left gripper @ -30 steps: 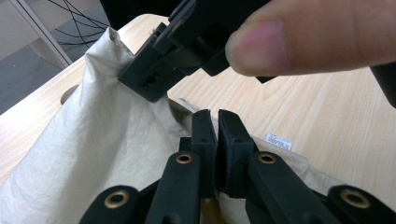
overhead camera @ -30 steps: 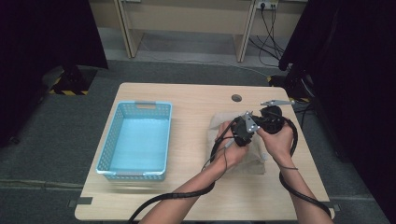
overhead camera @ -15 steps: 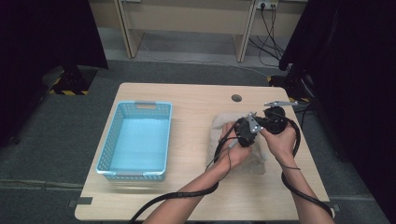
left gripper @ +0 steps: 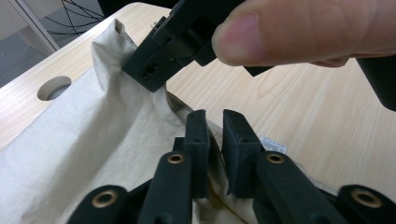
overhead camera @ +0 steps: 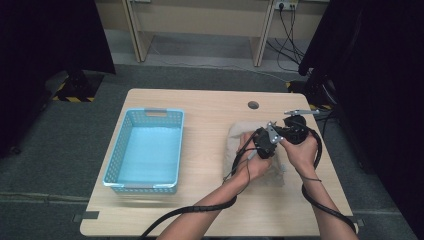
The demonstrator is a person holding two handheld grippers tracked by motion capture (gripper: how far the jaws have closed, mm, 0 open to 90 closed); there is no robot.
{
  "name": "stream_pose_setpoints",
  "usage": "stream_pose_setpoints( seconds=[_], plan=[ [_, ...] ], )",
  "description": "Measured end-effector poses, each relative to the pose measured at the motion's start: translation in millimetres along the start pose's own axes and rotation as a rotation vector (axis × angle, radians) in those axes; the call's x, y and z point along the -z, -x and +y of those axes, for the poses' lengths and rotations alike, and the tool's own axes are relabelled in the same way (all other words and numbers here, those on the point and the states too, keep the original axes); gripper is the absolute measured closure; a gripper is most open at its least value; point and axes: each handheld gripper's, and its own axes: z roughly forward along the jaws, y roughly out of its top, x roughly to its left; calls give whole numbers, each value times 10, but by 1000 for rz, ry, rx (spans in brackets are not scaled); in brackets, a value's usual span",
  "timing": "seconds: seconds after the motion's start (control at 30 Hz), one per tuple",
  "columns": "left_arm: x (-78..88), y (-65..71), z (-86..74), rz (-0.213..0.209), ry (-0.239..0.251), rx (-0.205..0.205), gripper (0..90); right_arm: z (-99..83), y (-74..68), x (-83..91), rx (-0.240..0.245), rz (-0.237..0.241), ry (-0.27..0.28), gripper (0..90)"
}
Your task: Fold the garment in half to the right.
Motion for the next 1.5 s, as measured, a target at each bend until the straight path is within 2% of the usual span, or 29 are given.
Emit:
stream_pose_setpoints(
  seconds=[0.1,0.2,0.37,0.43,0.53,0.8,1.13,1.5],
  plan=[
    [-1,-10,-10,-1,-1,4,750,-11,13,-20,-5,-1,-2,858],
    [6,-20,-21,-2,1,2,667,-25,22,-43,-8,-5,-8,858],
    [51,-44,-30,-3,-2,53,466,-47,46,-79,-17,-10,-17,857],
    [88,-57,-28,1,-4,37,421,-59,51,-92,-24,-11,-24,857],
    [151,-72,-32,-3,2,35,377,-73,78,-112,-17,-15,-24,857],
    [334,-140,-103,28,6,35,336,-113,120,-156,-36,-24,-38,855],
    [516,-191,-302,15,-11,20,331,-164,176,-220,-57,-45,-59,852],
    [620,-166,-491,-1,-14,34,305,-237,250,-336,-83,-76,-89,843]
  ],
)
